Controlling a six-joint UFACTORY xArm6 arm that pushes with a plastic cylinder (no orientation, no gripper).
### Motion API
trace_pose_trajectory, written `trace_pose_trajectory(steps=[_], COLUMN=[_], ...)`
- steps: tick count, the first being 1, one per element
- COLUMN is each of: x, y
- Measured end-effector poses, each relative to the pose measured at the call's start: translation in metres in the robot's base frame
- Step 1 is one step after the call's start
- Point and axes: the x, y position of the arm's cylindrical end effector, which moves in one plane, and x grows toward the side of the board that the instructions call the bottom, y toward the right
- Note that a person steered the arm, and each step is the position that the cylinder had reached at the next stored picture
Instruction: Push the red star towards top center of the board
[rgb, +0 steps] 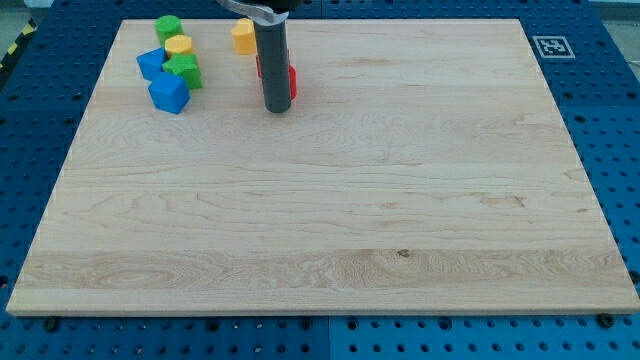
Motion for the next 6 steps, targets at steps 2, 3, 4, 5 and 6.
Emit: trace_pose_trajectory(steps=[2, 3, 4, 5, 6], x=[-0.017, -0.055, -0.078, -0.078, -0.078], y=[-0.021, -0.023, -0.023, -0.020, -0.009])
